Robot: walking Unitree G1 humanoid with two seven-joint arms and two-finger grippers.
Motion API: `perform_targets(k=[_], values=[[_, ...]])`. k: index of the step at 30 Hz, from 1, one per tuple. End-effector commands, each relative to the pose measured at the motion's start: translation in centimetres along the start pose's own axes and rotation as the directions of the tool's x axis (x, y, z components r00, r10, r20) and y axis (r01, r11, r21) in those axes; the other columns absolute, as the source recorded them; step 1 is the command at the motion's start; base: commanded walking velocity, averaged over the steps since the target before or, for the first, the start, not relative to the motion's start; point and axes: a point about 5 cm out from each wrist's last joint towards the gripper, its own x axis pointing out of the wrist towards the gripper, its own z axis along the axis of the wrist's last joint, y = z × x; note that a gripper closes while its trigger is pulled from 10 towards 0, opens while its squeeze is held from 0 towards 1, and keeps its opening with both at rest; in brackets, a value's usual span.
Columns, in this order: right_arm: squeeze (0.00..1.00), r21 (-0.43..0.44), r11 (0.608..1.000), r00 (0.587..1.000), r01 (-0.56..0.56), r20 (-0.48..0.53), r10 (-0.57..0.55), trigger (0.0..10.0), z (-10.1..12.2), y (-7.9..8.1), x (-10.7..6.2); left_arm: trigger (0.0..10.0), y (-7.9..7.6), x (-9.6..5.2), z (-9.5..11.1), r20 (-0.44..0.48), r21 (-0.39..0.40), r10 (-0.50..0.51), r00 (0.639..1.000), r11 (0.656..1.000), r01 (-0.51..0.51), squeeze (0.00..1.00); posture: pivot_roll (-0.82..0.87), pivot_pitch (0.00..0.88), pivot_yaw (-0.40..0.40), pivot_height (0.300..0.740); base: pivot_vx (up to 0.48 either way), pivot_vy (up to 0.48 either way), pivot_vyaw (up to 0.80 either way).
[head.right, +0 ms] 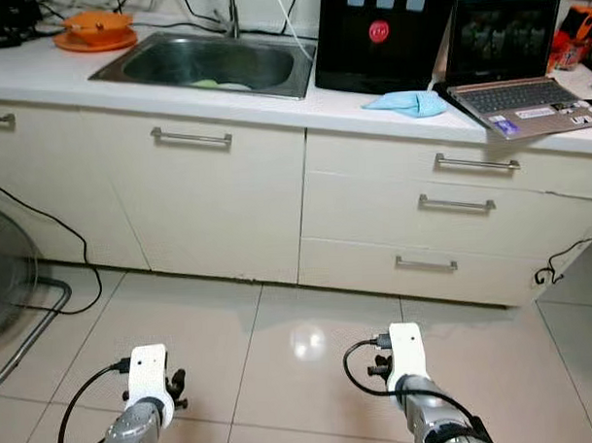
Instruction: Kitchen organization
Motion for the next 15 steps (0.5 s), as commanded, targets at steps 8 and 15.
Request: perform_targets(k=[8, 15], values=[[0.0, -0.013, 1.0, 1.0, 0.006, -0.029, -0.007, 10.0, -0.6, -0.4, -0.2, 10.0, -0.2, 0.3, 0.4, -0.022, -0.003, 0.004, 1.0, 1.0, -0.004, 0.0, 0.04, 0.007, -0.071, 0.718, 0.0, 0.0, 0.0], [0.0, -0.023, 1.0, 0.998, -0.009, -0.055, 0.007, 10.0, -1.4, 0.0, -0.3, 10.0, -0.1, 0.3, 0.3, -0.053, 0.024, 0.001, 0.999, 1.0, 0.001, 0.0, 0.04, 0.009, -0.069, 0.718, 0.0, 0.0, 0.0]])
